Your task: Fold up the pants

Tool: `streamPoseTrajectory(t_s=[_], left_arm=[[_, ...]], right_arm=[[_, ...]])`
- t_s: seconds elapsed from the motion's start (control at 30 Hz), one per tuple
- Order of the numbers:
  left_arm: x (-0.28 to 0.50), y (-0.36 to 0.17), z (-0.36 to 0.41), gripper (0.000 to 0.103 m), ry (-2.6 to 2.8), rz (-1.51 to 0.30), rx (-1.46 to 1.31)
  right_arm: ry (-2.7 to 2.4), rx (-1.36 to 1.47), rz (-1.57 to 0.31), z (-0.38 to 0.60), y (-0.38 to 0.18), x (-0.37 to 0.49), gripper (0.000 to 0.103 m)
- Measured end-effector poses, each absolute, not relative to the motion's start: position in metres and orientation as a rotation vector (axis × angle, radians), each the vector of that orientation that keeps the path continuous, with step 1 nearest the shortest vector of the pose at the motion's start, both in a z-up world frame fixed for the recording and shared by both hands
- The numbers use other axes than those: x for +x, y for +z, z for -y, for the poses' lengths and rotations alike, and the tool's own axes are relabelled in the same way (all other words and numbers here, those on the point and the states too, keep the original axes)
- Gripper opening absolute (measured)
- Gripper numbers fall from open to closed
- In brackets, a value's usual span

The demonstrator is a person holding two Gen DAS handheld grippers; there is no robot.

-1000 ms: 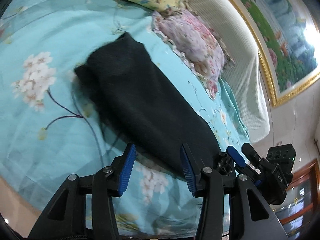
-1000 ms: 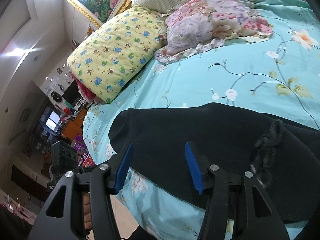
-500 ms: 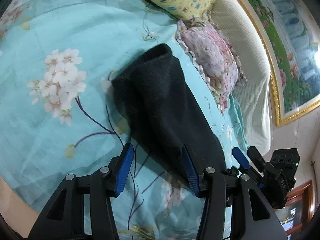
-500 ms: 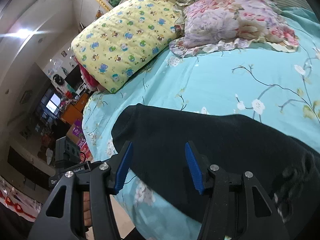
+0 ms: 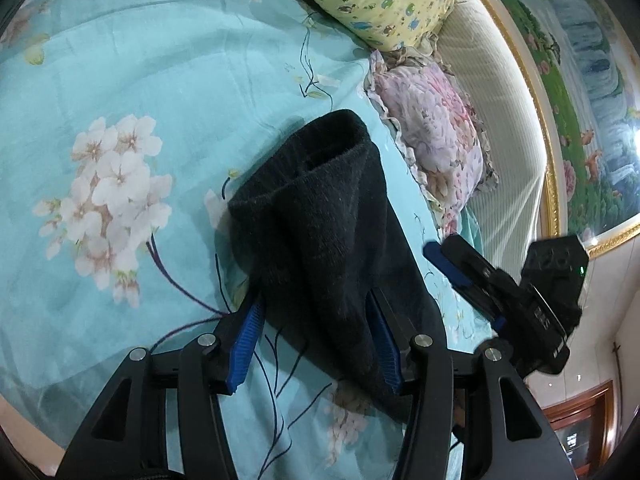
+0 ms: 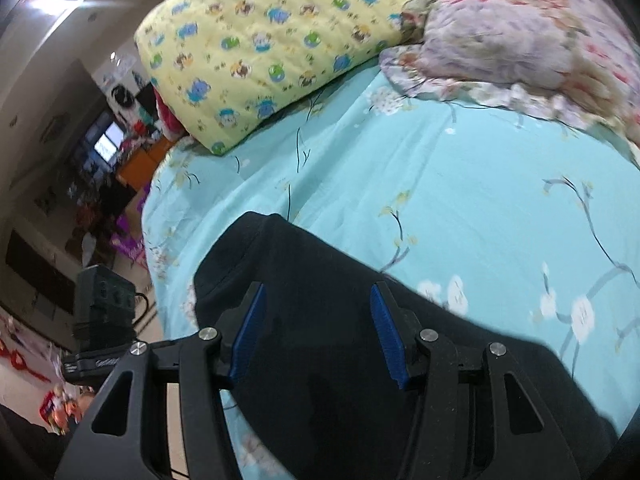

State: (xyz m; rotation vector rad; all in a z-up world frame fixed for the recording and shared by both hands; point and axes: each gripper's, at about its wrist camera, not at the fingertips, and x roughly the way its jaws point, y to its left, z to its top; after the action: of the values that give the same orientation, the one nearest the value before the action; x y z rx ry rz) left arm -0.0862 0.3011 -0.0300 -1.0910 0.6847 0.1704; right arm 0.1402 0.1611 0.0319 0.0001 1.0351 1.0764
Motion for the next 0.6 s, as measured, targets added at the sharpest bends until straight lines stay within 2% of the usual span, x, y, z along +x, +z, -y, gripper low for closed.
streamPoseTrajectory(t_s=[0.47,0.53,0.6], left_arm=[[-0.074,-0.031,-0.302,0.052,0.192,-0.698,-1.058],[-0.071,-0.030,-0.302,0.050,0.203,-0.704,-1.046],[-0.069,-0.029,-0.301,0.042,0.216,-0.713,-1.022]], right_arm=[[1.249,-0.257,-1.115,-0.250,0.004,0.167,0.055],[1.258,-0.278,-1.134,-0.257,0.001,0.165,0.055],[1.273,-0.293,-1.142,-0.260,-0.001,0.160,0.051]])
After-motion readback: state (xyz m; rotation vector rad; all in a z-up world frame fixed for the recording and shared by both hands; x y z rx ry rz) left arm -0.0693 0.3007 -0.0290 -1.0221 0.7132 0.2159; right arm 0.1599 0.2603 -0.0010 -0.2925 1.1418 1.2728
